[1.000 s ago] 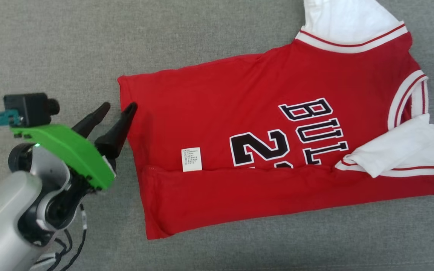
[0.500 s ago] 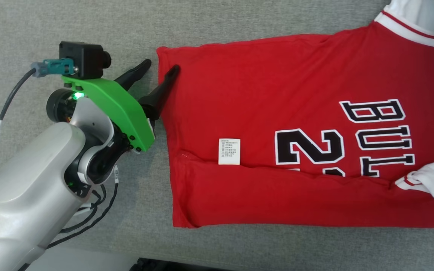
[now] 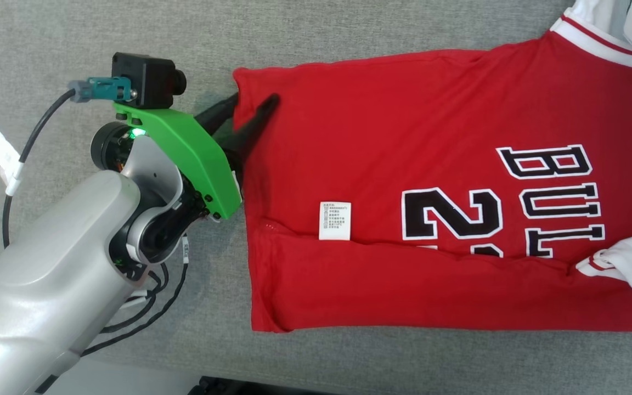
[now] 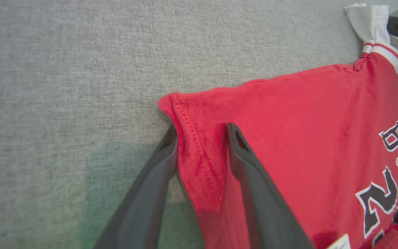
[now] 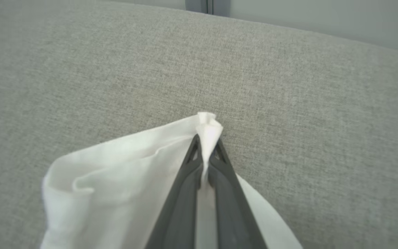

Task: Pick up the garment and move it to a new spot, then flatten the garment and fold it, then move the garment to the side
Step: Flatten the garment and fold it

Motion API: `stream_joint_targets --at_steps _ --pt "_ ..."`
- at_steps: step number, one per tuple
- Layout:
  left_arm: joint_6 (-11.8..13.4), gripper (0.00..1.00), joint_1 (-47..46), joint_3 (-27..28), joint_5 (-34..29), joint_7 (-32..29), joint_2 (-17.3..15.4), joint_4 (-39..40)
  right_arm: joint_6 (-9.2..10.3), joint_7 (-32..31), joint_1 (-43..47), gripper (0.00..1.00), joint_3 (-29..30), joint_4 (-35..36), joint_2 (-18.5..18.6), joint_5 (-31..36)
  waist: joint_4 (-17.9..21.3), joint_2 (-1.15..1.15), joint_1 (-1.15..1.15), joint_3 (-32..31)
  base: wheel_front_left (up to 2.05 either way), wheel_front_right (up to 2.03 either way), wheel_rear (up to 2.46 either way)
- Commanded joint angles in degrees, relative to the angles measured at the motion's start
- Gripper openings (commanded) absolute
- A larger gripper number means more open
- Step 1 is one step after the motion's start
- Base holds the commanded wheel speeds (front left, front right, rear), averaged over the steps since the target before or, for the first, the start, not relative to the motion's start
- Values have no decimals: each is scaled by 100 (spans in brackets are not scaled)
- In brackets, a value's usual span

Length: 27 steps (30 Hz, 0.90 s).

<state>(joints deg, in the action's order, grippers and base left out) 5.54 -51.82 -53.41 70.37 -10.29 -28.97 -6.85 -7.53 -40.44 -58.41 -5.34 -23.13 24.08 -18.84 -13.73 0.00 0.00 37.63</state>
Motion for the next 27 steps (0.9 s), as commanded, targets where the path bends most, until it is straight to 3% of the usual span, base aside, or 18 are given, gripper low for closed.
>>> stream_joint_targets --at_steps 1,8,14,20,27 --pt "-33 0 40 -47 -49 -22 -15 -59 9 54 149 0 -24 -110 -20 -136 74 0 0 -36 0 0 0" --pt "34 0 52 233 -41 234 -271 -50 9 708 -172 0 268 88 64 -665 352 0 0 -190 0 0 0" --pt "120 0 429 448 112 575 -478 270 9 1042 499 0 361 790 372 -1457 685 0 0 -545 0 0 0" --pt "334 0 1279 495 185 1003 -796 852 8 1487 2199 0 605 1960 471 -2247 1015 0 0 -1146 0 0 0" --pt "862 0 2660 608 566 1576 -1102 1713 8 1728 4131 0 726 2851 280 -2504 1404 0 0 -1545 0 0 0"
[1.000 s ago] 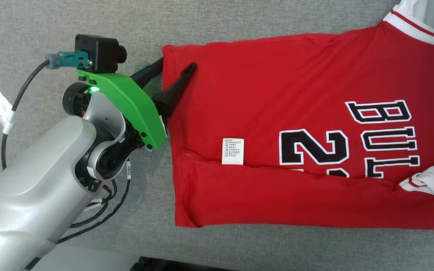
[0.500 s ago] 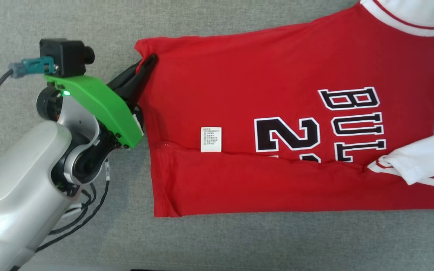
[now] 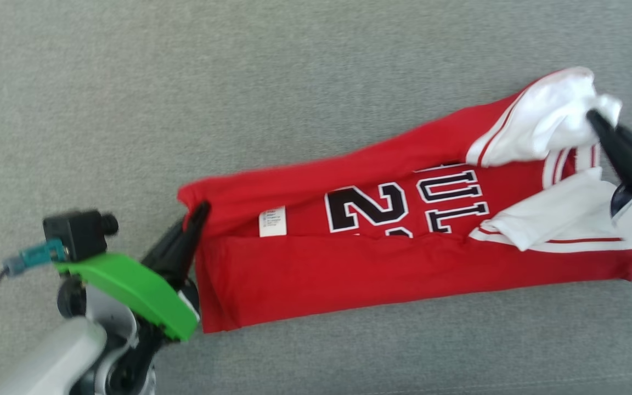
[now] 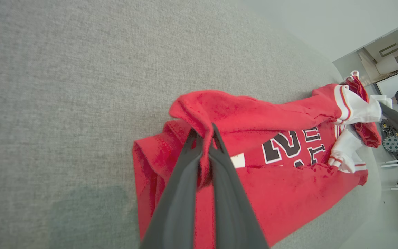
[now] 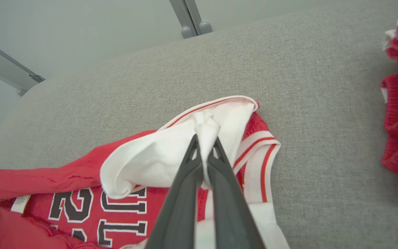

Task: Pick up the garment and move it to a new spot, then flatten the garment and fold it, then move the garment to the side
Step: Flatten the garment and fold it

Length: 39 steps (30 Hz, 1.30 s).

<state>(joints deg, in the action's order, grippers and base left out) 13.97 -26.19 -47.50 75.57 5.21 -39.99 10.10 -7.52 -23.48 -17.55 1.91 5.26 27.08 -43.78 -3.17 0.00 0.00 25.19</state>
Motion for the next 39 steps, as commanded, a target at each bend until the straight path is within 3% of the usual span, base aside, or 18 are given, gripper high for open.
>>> stream_joint_targets --at_steps 1,5,7,8,9,10,11,12,16,19,21,24,29,31,33,39 --pt "54 0 230 32 107 77 -18 75 7 58 174 0 -22 31 -57 4 382 0 0 -310 0 0 0" --pt "162 0 574 14 143 249 -45 39 7 174 422 0 -155 -110 -189 142 467 0 0 -317 0 0 0" --pt "146 16 630 22 158 326 16 -31 7 254 447 0 -203 -245 -209 229 480 0 0 -314 0 0 0" --pt "163 54 653 46 168 376 47 -64 7 294 455 45 -240 -307 -220 275 481 0 0 -315 0 0 0" --pt "154 79 679 39 158 404 59 -83 6 298 474 87 -319 -340 -224 261 481 0 0 -317 0 0 0" --pt "118 83 719 28 142 445 73 -95 6 344 483 69 -352 -379 -209 265 480 0 0 -326 0 0 0" --pt "102 91 756 47 160 492 94 -104 6 381 507 75 -372 -390 -170 286 478 0 0 -336 0 0 0" --pt "159 100 824 72 186 544 85 -150 6 392 559 100 -374 -439 -140 319 478 0 0 -354 0 0 0" --pt "399 100 960 88 -259 793 -60 -201 6 291 669 100 -372 -412 -114 224 478 0 0 -449 0 0 0" --pt "677 100 1221 345 -691 962 106 -167 6 158 751 100 -157 -307 -116 117 463 0 0 -557 0 0 0" --pt "881 100 1431 838 -1158 1004 349 -43 5 28 783 100 30 -252 -153 62 436 0 0 -644 0 0 0" --pt "871 100 2067 1708 -2006 992 998 207 5 -212 716 100 319 -206 -156 236 350 0 0 -720 0 0 0" --pt "429 100 2620 2703 -3589 996 1978 253 5 -730 420 100 468 -463 -408 796 180 0 0 -735 0 0 0" --pt "268 100 2798 2952 -4214 994 2228 103 5 -881 299 100 468 -667 -575 966 132 0 0 -733 0 0 0" --pt "48 100 2842 3181 -4558 996 2615 40 5 -962 222 100 469 -897 -653 1201 58 0 0 -730 0 0 0" --pt "-844 100 2950 3812 -5156 997 3339 -374 5 -975 68 100 491 -1668 -921 1757 -132 0 0 -716 0 0 0"
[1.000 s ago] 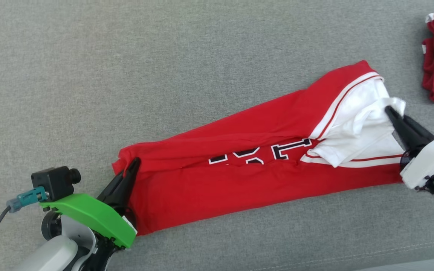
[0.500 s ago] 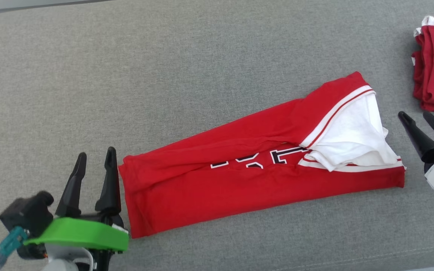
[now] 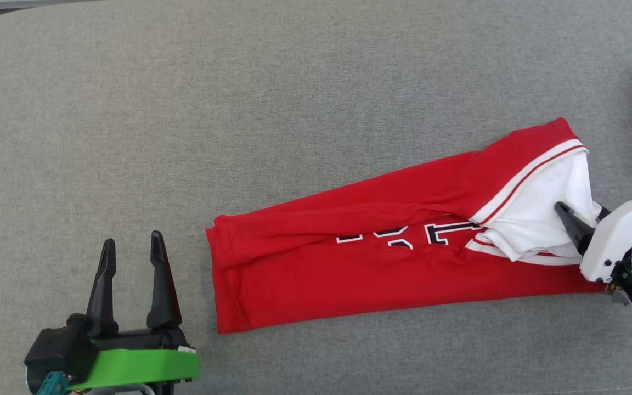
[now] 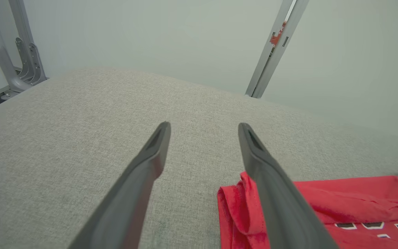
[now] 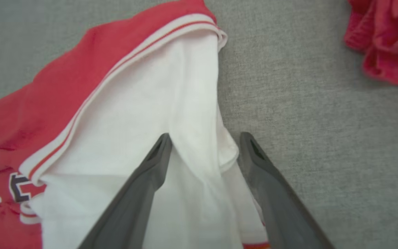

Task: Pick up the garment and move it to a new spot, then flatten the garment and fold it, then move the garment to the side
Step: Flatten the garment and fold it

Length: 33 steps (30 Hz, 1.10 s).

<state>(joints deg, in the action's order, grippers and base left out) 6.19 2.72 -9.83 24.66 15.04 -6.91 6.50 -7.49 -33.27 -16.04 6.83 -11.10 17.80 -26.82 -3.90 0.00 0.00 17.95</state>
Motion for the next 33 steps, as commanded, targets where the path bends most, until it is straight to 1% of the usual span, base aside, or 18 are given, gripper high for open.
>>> stream_joint_targets --at_steps 1,4,7,8,9,12,15,18,21,23,26,28,30,33 --pt "-185 100 65 126 -174 14 80 -79 1 20 -108 100 -21 -138 -23 115 -72 0 0 11 0 0 0" --pt "-531 100 87 368 -428 14 254 -191 0 45 -185 100 -148 -469 -94 191 -103 0 0 16 0 0 0" --pt "-729 100 110 544 -570 15 350 -278 0 134 -300 100 -284 -684 -151 97 -100 0 0 18 0 0 0" --pt "-788 100 105 587 -597 14 368 -311 0 187 -355 57 -337 -736 -159 20 -98 0 0 9 0 0 0" --pt "-826 100 112 617 -606 14 380 -346 0 232 -398 0 -359 -771 -169 -66 -95 0 0 -4 0 0 0" --pt "-881 100 136 662 -531 15 397 -425 1 496 -525 0 -315 -862 -7 -269 -84 0 0 -77 0 0 0" --pt "-826 100 180 628 -451 15 399 -471 5 714 -615 0 -140 -945 121 -435 -72 0 0 -175 0 0 0" --pt "-756 100 216 595 -333 15 399 -464 5 800 -645 0 21 -911 396 -549 -62 0 0 -288 0 0 0" --pt "-702 100 288 534 -237 15 400 -460 5 802 -603 0 227 -730 711 -656 -80 0 0 -390 0 0 0" --pt "-665 100 323 490 -183 15 399 -466 5 743 -531 0 375 -539 955 -714 -112 0 0 -468 0 0 0" --pt "-592 100 388 452 -68 15 398 -446 2 465 -377 0 502 -35 1262 -809 -158 0 0 -588 0 0 0" --pt "-558 100 414 424 -20 15 397 -437 1 203 -279 0 446 375 1406 -876 -192 0 0 -642 0 0 0" --pt "-533 100 427 392 21 15 398 -450 1 -85 -193 0 296 820 1445 -990 -219 0 0 -669 0 0 0" --pt "-512 100 401 337 103 15 398 -476 1 -449 -133 0 -4 1397 1307 -1059 -280 0 0 -682 0 0 0"
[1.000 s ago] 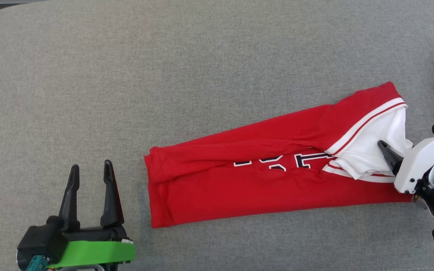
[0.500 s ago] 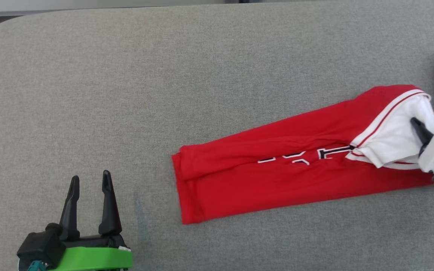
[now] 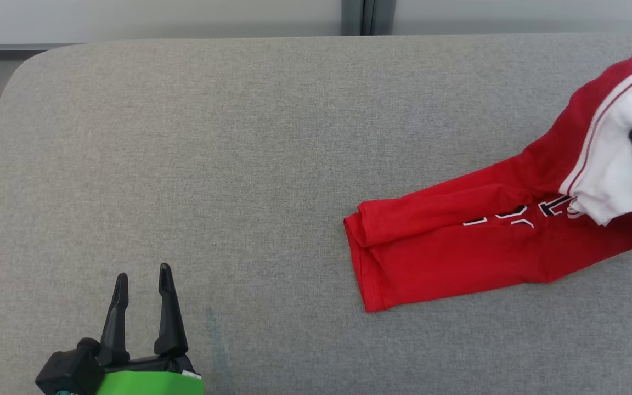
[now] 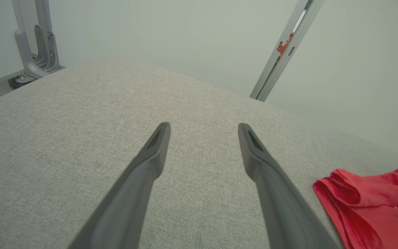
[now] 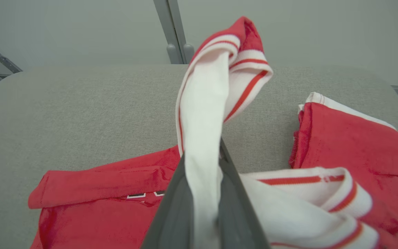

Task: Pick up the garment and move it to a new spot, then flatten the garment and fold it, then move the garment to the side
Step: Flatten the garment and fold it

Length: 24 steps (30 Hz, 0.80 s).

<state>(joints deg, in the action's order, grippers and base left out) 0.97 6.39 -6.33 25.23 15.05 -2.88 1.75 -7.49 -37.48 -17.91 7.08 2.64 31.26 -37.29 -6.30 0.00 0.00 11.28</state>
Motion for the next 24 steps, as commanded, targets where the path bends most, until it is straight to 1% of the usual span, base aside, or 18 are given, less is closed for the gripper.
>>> stream_joint_targets --at_steps 1,3,7,10,14,17,20,21,22,23,24 --pt "17 100 15 -30 58 14 -4 -6 1 -123 62 0 -163 152 -129 -32 -57 0 0 -7 0 0 0" --pt "22 100 -42 -71 107 14 -5 -17 1 -277 34 0 -499 347 -340 67 -105 0 0 31 0 0 0" --pt "-27 100 -185 -183 95 14 -6 -77 1 -398 136 0 -1193 310 -1046 304 -290 0 0 85 0 0 0" --pt "-35 100 -229 -201 104 14 -5 -102 1 -175 256 0 -1564 7 -1604 631 -421 0 0 104 0 0 0" --pt "-51 100 -189 -137 46 14 -6 -129 1 316 363 0 -1770 -527 -2218 1025 -502 0 0 74 0 0 0" --pt "-62 100 -153 -101 24 14 -6 -126 1 576 369 0 -1885 -848 -2473 1180 -507 0 0 72 0 0 0" --pt "-61 100 -134 -79 6 14 -6 -126 1 735 356 0 -2005 -1028 -2594 1207 -487 0 0 53 0 0 0" --pt "-57 100 -123 -65 2 14 -6 -126 0 805 333 30 -2033 -1059 -2613 1242 -469 0 0 45 0 0 0" --pt "-47 100 -111 -43 1 14 -6 -125 1 875 304 81 -2058 -1119 -2636 1270 -440 0 0 35 0 0 0" --pt "-49 100 -104 -40 -11 14 -6 -129 1 934 285 100 -2074 -1158 -2650 1274 -417 0 0 26 0 0 0" --pt "-59 100 -98 -49 -12 14 -5 -142 1 1037 245 100 -2090 -1184 -2669 1265 -389 0 0 13 0 0 0"
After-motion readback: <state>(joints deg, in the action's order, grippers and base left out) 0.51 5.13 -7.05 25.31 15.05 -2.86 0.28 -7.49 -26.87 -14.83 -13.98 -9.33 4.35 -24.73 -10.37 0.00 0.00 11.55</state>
